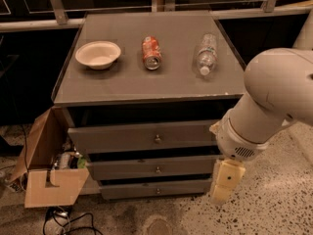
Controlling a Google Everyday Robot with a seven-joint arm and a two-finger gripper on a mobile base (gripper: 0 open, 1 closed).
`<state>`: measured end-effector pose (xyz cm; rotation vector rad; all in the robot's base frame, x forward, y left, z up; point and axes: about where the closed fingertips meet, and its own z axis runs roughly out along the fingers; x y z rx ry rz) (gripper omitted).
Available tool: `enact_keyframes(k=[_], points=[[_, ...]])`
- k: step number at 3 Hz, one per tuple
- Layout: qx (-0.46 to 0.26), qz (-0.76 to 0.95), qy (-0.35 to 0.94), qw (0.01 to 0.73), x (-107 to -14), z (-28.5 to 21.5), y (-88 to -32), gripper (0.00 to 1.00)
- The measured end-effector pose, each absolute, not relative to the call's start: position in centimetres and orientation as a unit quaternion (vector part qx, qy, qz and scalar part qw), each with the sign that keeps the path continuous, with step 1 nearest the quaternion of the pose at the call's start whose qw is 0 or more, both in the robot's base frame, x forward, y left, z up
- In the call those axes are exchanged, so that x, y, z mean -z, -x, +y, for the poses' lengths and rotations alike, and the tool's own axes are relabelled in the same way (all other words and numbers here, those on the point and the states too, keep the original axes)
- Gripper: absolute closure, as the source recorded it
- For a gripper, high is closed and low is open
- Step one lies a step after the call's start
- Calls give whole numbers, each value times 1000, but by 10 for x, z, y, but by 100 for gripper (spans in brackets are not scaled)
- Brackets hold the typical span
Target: Open top drawer
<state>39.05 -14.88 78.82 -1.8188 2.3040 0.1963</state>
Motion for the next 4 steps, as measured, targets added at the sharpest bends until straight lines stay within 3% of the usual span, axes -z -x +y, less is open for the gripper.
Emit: enact_keyframes(k=[4], points=[[-102, 787, 601, 97, -735, -138, -444, 0]])
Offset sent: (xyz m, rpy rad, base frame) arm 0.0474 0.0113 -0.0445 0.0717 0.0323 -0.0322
